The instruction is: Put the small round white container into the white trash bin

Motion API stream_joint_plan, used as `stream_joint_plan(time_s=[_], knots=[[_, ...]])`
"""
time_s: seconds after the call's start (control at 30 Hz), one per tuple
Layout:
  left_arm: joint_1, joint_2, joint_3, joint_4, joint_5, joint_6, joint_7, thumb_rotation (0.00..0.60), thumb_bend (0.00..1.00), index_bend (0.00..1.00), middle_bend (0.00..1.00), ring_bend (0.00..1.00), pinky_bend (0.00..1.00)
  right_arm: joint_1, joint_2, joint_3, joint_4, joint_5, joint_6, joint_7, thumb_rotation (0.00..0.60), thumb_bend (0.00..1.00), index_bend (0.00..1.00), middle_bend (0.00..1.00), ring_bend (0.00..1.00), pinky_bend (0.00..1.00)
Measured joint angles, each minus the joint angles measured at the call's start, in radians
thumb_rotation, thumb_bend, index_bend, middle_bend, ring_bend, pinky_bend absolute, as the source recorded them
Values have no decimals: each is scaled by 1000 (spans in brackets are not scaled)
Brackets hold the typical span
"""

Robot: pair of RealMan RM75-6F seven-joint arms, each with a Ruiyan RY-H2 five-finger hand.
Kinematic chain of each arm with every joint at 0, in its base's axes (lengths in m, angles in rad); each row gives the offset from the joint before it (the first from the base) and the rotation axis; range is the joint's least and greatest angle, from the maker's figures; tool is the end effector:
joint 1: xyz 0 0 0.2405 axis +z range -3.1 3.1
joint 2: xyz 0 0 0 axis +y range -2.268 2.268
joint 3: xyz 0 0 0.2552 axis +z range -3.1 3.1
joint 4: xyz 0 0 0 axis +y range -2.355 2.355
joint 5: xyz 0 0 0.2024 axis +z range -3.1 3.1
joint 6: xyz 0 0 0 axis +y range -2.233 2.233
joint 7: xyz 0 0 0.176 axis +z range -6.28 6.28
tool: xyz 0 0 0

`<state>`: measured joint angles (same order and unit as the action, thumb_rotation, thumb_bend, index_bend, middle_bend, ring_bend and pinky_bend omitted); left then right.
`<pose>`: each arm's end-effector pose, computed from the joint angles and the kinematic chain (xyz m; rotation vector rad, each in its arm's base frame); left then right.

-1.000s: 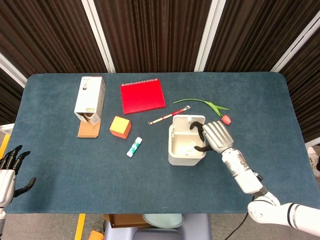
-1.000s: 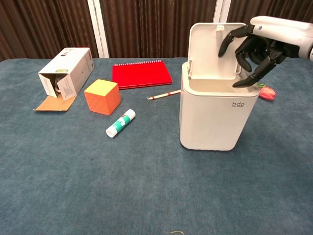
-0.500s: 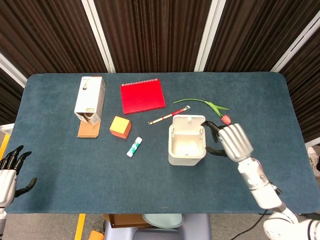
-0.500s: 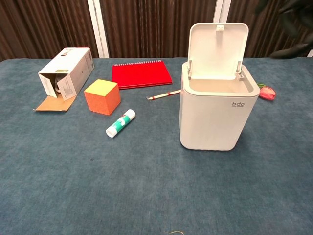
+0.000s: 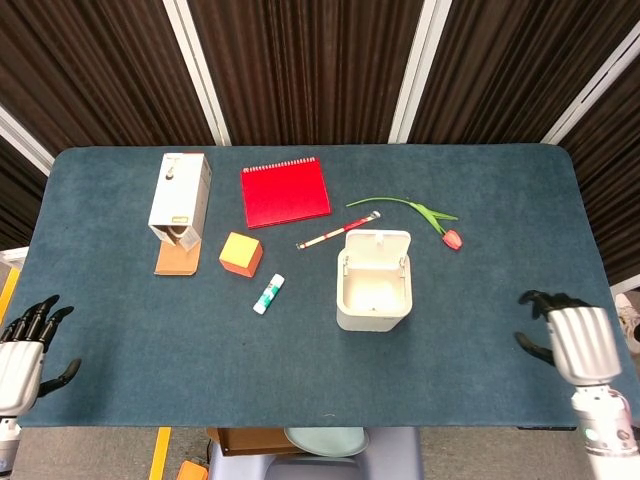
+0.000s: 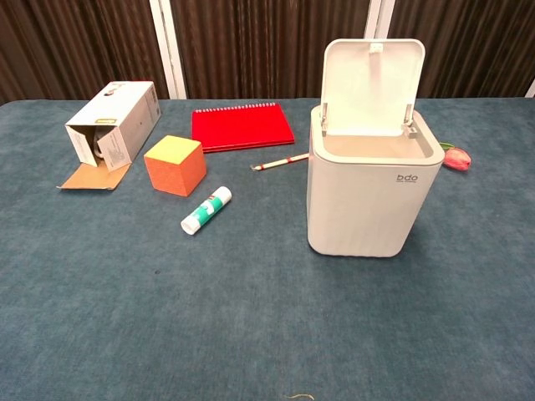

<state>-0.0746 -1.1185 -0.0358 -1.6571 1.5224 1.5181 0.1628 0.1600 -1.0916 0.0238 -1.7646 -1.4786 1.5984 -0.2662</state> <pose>-0.2959 0.2056 0.1632 -1.4265 -0.7959 -0.8332 -0.2632 -0.2246 0.1769 1.3971 -0.7022 0.8881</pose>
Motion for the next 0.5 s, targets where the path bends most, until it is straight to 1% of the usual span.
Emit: stream_joint_plan(time_s=[0.07,0.17,0.2,0.27,0.33,0.4,0.5], knots=[[-2,-7,-1,3,1,0,4,600,267,183,82,114,226,-16,-10,1,42,31,0,19,600,239,409,391,293,462],[-5,-20,-5,15,-2,-1,11,600,267,156,82,114,226,-27,-27,8,107,77,-21,56,600,238,283,260,161,306],[-6,-25,-6,19,-5,-3,15,600,267,146,81,114,226,-29,-34,12,127,92,-30,66,600,237,243,223,125,271],[-10,-30,-7,24,-11,-13,21,600,267,135,80,114,226,-30,-47,20,161,132,-60,77,600,234,190,181,87,248],[-14,-33,-7,27,-15,-22,23,600,268,129,77,114,226,-28,-54,27,175,164,-94,73,600,229,152,161,73,247],[-17,-36,-7,29,-18,-27,26,600,268,128,77,114,227,-26,-62,33,185,192,-125,51,600,223,139,152,68,247],[-18,-35,-6,29,-15,-26,27,600,268,127,77,114,227,-26,-79,42,201,198,-128,12,600,218,137,148,64,247]])
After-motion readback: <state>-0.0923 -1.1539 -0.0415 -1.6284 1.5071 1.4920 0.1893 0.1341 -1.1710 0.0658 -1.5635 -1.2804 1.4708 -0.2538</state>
